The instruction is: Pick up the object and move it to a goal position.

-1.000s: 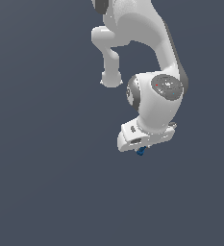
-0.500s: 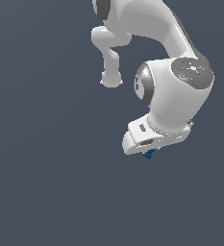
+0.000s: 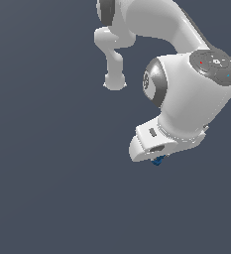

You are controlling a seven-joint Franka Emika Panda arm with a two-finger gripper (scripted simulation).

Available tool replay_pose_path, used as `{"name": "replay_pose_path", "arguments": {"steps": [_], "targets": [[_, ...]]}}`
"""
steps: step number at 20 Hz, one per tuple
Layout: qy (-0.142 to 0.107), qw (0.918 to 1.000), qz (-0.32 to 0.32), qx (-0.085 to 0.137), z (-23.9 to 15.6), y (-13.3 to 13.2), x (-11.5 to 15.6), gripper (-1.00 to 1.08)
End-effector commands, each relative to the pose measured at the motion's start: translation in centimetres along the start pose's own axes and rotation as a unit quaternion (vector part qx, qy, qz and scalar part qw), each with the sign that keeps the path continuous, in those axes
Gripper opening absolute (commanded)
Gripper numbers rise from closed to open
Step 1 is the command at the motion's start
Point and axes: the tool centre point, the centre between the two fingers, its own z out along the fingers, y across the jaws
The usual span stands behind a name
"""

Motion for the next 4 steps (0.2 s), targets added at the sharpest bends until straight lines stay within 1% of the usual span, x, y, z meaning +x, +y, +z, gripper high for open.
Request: {"name": "replay_pose_path", "arguments": {"steps": [1, 4], "targets": [[0.0, 1.0, 0.0, 0.0, -0.24, -0.01, 0.19, -1.0], [0.0, 1.0, 0.0, 0.0, -0.31, -0.01, 0.25, -1.0]]}}
